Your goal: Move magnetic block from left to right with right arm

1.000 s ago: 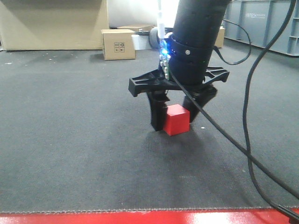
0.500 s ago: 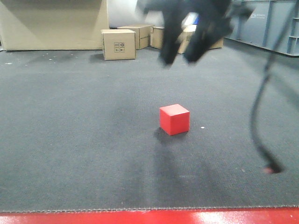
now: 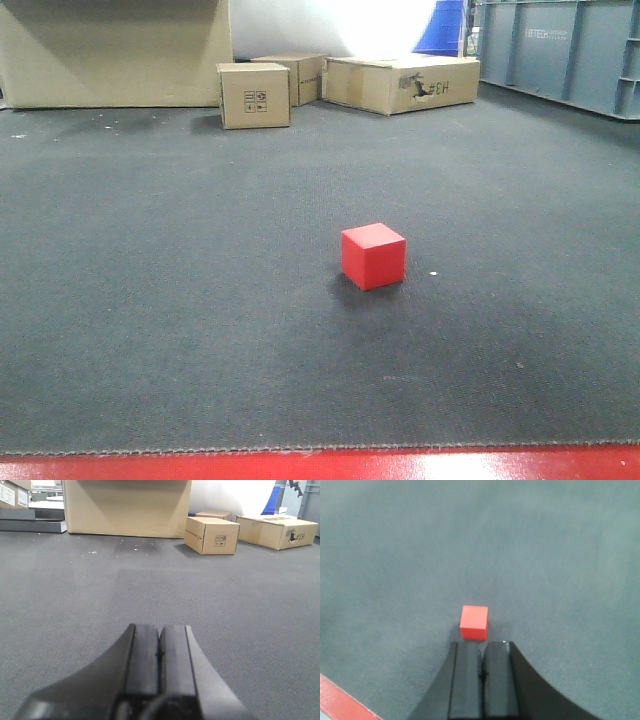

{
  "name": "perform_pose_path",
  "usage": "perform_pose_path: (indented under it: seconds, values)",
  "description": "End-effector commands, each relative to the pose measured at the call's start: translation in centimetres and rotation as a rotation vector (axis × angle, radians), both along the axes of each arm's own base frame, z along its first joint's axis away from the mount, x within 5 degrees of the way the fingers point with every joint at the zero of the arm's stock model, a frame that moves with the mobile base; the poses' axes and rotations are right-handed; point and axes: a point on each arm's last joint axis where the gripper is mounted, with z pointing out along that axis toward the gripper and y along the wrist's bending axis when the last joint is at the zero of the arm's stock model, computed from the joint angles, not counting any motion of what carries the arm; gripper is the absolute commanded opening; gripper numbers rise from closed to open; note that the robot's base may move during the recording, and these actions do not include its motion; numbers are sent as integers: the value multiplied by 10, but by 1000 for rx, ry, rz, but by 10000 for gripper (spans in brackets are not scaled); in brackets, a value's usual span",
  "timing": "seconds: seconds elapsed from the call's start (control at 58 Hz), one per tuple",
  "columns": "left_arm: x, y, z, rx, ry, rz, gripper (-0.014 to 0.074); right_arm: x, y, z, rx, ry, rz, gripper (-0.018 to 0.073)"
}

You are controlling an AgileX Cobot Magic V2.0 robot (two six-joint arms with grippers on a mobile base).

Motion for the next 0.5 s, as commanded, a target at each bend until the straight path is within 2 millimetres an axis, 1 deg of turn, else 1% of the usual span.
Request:
perform_pose_path:
  seconds: [0.0,0.086,0.241,0.328,0.483]
  values:
    - [0,1,5,-17,-78,4,-126,-18,-12,9,80,-175,5,63]
    - [0,1,5,-17,-78,4,-126,-34,-23,0,85,-207,4,63]
    - [0,1,5,-17,-78,4,-126,-50,-34,-7,105,-239,2,63]
    - [0,1,5,-17,-78,4,-126,-54,-37,-8,107,-241,1,63]
    - [0,1,5,-17,-78,4,-126,-54,-37,-8,105,-242,1,63]
